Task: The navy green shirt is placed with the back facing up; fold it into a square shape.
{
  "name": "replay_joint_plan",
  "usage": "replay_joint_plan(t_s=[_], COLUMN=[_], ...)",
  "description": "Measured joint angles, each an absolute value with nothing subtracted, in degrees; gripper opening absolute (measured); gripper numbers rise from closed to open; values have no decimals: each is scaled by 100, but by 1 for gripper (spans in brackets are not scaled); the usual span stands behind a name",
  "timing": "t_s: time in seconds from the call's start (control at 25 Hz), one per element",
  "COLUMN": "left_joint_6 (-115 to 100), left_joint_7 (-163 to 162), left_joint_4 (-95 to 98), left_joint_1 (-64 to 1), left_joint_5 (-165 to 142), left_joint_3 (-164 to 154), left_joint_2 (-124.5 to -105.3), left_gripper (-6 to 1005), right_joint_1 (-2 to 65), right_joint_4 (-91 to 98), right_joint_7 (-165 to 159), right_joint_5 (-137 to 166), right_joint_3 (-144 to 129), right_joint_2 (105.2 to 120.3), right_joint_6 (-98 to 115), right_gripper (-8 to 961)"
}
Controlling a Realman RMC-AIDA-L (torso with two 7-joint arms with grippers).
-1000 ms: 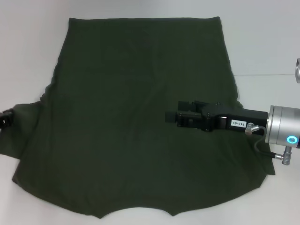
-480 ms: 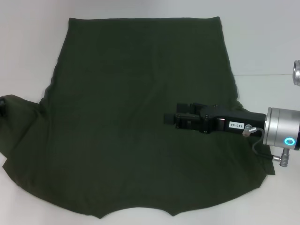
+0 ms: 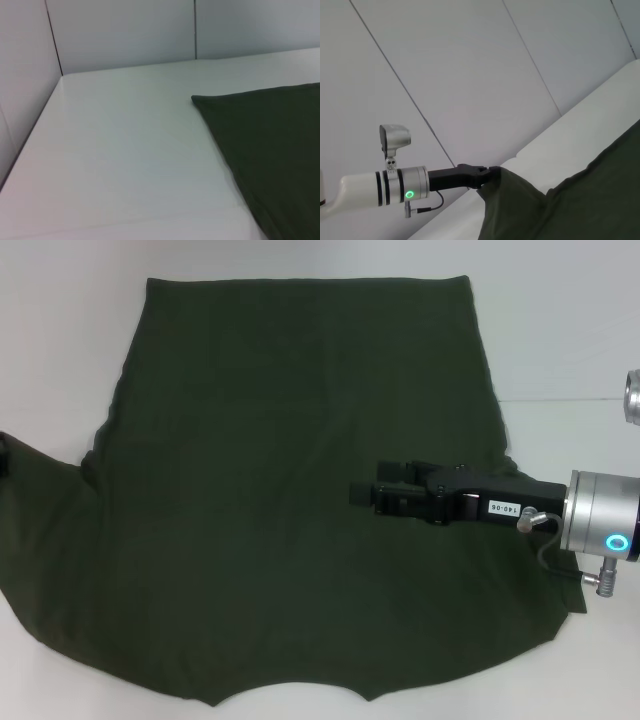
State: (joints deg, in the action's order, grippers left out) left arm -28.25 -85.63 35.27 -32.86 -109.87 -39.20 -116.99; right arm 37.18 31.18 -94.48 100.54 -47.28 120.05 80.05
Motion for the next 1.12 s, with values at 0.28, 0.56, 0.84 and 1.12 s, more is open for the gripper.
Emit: replay_joint_plan(t_s=[0.28,0.56,0.84,1.12], left_joint_6=[-2707,-2742,-3141,-4771], left_joint_7=[-8432,-8382,-8413,-9281], left_joint_4=[3534,3739,4732,5228], left_joint_1=[-3330,-3306,-2907,-2695], left_joint_5=[-10986,-10980,-10985,-10987], left_joint_3=[-3920,-3918,-4054,-4063], left_joint_2=[-11706,-11814,-12295,-12348], left_gripper=[-1,-2,-2,-2], right_joint_1=[3718,3718,3710,3690], right_joint_4=[3118,3120,3120,3110], right_joint_7=[-9448,-9433,-9430,-9396], right_joint_5=[10054,10055,10055,10055], right_joint_3=[-4728,-4728,-4728,-4728], right_joint_2=[12005,12005,12005,12002], right_joint_6=[7998,7993,7989,7989], right_gripper=[899,899,899,899])
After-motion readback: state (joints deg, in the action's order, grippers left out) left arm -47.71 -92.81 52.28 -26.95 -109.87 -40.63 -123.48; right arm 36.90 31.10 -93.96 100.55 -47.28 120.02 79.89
